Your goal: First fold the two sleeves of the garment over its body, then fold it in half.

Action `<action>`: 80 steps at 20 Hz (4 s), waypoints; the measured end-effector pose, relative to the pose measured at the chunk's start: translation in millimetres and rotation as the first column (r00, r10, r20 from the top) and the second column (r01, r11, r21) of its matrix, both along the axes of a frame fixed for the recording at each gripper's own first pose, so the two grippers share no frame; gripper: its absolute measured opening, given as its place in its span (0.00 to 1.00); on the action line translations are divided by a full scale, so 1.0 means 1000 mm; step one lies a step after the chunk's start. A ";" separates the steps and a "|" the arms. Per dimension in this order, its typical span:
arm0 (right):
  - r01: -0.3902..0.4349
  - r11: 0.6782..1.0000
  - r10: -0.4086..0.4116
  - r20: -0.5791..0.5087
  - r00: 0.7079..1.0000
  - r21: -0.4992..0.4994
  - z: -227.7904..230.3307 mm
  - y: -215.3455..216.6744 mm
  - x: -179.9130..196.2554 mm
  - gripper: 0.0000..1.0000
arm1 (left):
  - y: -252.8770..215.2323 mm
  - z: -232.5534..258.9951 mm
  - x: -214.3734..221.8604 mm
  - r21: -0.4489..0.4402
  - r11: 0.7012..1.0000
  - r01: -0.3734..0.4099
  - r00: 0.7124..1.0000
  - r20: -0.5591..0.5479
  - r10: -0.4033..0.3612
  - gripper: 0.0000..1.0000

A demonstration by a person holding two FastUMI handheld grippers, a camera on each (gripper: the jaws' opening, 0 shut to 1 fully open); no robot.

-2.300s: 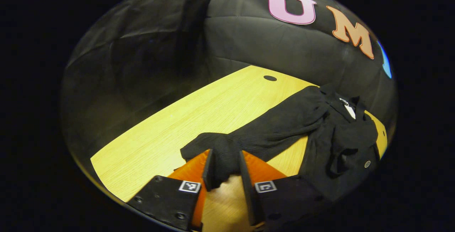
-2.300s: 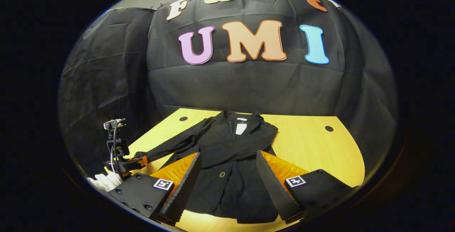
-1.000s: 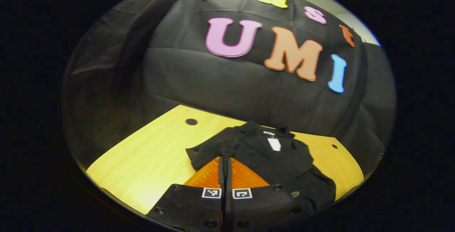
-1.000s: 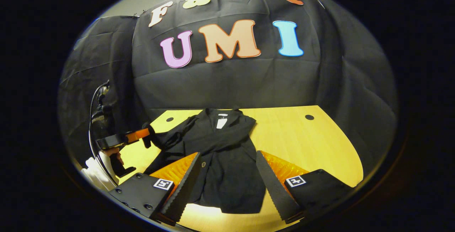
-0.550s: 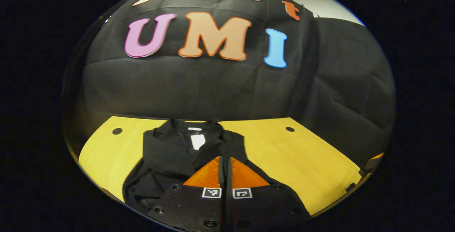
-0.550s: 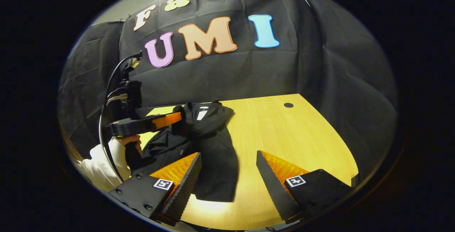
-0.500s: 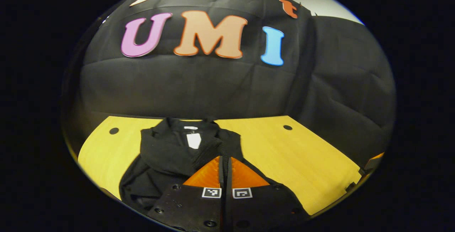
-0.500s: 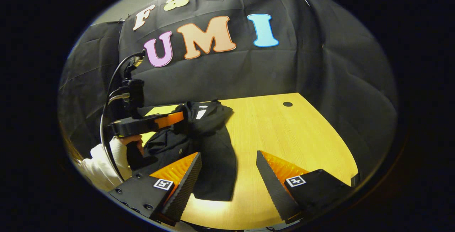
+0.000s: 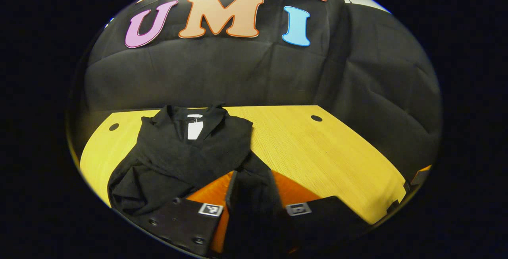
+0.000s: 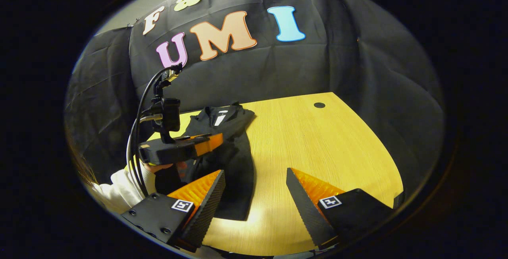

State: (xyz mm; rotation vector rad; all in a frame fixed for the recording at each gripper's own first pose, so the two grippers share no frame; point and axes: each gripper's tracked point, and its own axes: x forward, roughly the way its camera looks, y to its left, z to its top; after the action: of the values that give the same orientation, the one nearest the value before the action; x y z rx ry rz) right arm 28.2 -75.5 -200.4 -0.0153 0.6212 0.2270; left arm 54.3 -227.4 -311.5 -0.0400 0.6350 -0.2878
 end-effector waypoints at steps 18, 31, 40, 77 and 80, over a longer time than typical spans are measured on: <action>-0.192 0.977 0.184 -0.092 0.979 -0.090 -0.075 0.075 -0.004 0.99 | 0.243 0.028 -0.140 0.166 0.878 -0.449 0.894 0.067 0.444 0.94; -0.114 0.973 0.068 -0.221 0.973 -0.201 -0.159 0.075 -0.003 0.99 | 0.300 -0.045 -0.210 0.259 0.874 -0.411 0.885 -0.117 0.451 0.94; -0.124 0.970 0.080 -0.209 0.975 -0.208 -0.163 0.078 -0.004 0.98 | 0.293 -0.048 -0.198 0.251 0.882 -0.399 0.891 -0.119 0.438 0.92; -0.187 0.948 0.205 0.044 0.978 -0.257 0.048 0.168 0.099 0.07 | 0.280 0.127 -0.086 -0.055 0.963 -0.264 0.962 0.054 0.267 0.00; -0.192 0.938 0.218 0.059 0.974 -0.290 0.055 0.179 0.161 0.07 | 0.276 0.132 -0.027 -0.071 0.965 -0.251 0.962 0.091 0.257 0.00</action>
State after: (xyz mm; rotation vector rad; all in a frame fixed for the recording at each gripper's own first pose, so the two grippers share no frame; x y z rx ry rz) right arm 189.1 103.5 -145.4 -0.3666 0.5573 0.3365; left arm 27.0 48.3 -179.5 -0.1621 0.5151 -0.0590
